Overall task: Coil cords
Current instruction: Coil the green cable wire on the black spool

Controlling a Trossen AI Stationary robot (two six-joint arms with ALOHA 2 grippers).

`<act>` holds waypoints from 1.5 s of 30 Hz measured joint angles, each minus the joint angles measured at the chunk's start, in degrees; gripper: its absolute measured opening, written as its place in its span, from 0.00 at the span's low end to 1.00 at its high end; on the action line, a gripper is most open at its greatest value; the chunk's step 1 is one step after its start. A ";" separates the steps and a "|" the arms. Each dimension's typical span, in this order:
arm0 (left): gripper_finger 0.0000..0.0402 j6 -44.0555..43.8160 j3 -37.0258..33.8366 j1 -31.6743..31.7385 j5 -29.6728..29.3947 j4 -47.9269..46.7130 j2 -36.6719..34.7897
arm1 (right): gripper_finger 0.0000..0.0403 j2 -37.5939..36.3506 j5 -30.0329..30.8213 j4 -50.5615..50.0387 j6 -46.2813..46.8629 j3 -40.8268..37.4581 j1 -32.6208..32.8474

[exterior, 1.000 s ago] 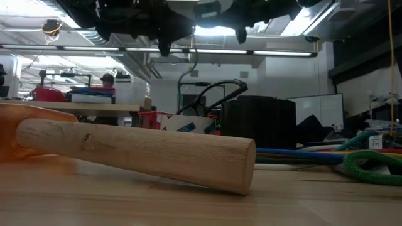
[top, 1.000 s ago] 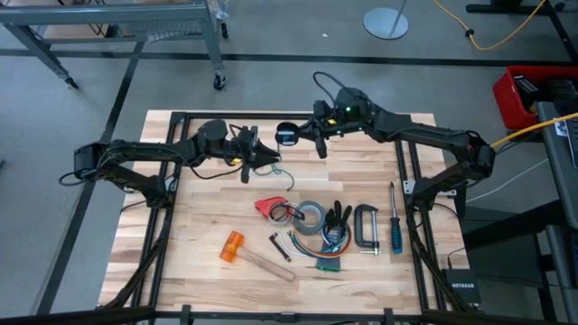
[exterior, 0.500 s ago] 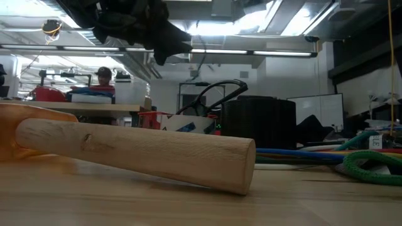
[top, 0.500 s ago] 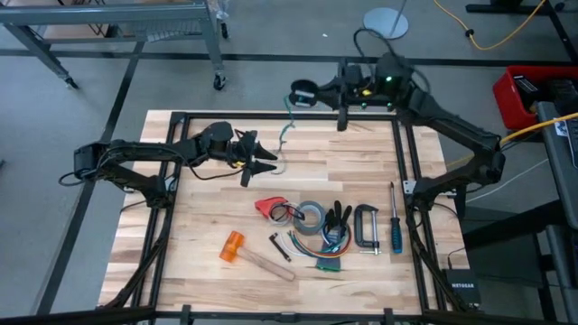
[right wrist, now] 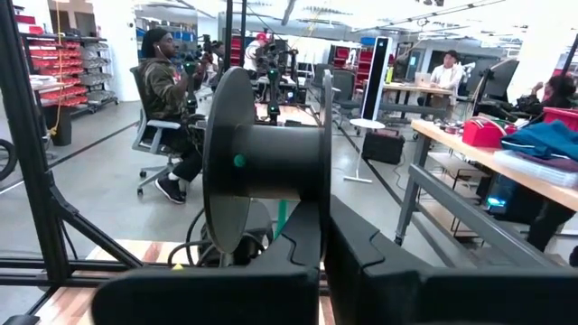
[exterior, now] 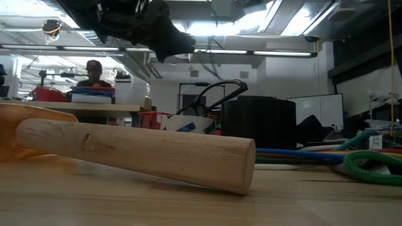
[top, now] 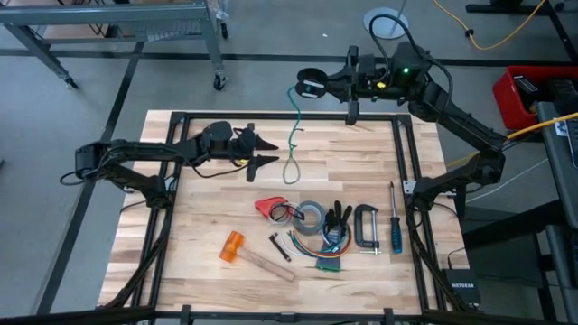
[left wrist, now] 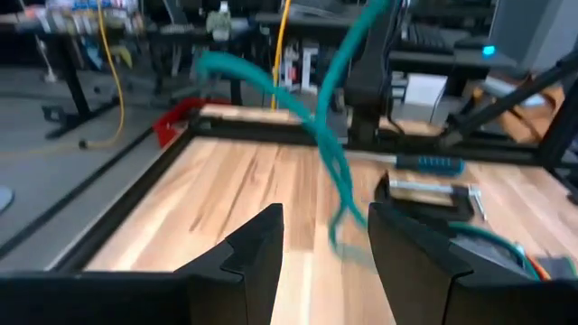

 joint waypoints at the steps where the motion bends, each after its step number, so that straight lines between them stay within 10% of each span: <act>1: 0.39 0.06 0.00 -0.19 0.00 2.00 0.70 | 0.00 0.00 0.00 0.00 0.00 0.00 0.00; 16: 0.36 -7.56 0.02 -0.43 0.31 12.67 5.53 | 0.00 0.07 -0.04 -1.68 0.00 0.00 0.00; 31: 0.07 -7.45 0.02 -0.43 0.31 13.38 5.55 | 0.00 0.09 -0.09 -2.60 0.00 0.00 0.04; 45: 0.00 -6.76 0.02 0.03 -0.11 13.38 5.55 | 0.00 0.09 -0.09 -3.57 0.00 0.00 0.04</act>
